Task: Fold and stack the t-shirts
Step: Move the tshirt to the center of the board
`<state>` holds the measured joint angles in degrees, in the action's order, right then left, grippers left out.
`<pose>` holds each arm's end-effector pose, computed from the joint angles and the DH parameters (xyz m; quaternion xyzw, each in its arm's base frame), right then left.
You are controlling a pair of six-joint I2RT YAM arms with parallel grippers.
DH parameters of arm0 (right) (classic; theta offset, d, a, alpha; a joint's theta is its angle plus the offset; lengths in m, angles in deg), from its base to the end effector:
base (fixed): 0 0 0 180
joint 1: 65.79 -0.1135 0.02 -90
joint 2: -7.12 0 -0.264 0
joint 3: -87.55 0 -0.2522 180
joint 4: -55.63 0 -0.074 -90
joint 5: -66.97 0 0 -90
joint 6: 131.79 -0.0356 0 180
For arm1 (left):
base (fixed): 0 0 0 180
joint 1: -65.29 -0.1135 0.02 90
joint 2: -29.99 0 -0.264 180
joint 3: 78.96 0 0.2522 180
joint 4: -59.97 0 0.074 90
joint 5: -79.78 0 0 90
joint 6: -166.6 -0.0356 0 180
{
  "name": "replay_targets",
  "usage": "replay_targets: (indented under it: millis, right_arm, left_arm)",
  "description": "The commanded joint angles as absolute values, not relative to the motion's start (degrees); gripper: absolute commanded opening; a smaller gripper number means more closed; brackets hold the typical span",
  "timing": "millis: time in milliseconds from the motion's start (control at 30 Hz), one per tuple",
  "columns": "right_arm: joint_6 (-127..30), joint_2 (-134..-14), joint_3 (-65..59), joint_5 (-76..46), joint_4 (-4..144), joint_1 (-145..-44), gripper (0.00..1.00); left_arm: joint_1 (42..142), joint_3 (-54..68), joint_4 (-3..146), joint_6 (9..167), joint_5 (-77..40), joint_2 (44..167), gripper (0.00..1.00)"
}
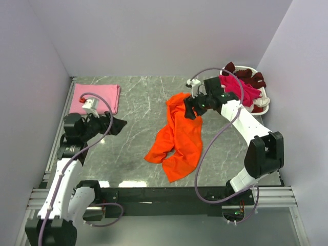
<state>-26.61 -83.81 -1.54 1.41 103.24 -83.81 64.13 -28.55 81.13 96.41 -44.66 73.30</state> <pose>0.3266 0.1217 0.2988 -0.3336 0.8515 0.2061 0.3482 0.1788 -0.0165 0.3007 0.0421 0.7736 -0.3255 0.5421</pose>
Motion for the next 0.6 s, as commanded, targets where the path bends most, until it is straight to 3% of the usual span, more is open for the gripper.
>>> replay_targets:
  millis: [0,200,300,567]
  right_arm:
    - [-22.6,-78.8,-3.2,6.0,103.0,-80.7,0.72]
    - [-22.1,-81.4,-8.4,15.4,103.1,-73.7,0.72]
    - [-21.6,-85.8,-7.6,13.2,103.8,-72.1,0.72]
    - [-20.5,-99.6,7.9,8.1,108.1,-70.6,0.71]
  left_arm:
    - [66.8,-28.2,79.1,98.1,-50.2,78.1,0.99]
    - [80.2,-20.8,84.8,99.6,-41.4,88.9,0.96]
    - [89.3,-14.5,88.3,98.6,-36.9,98.0,0.95]
    - [98.9,-1.5,97.0,96.0,-19.9,124.4,0.86]
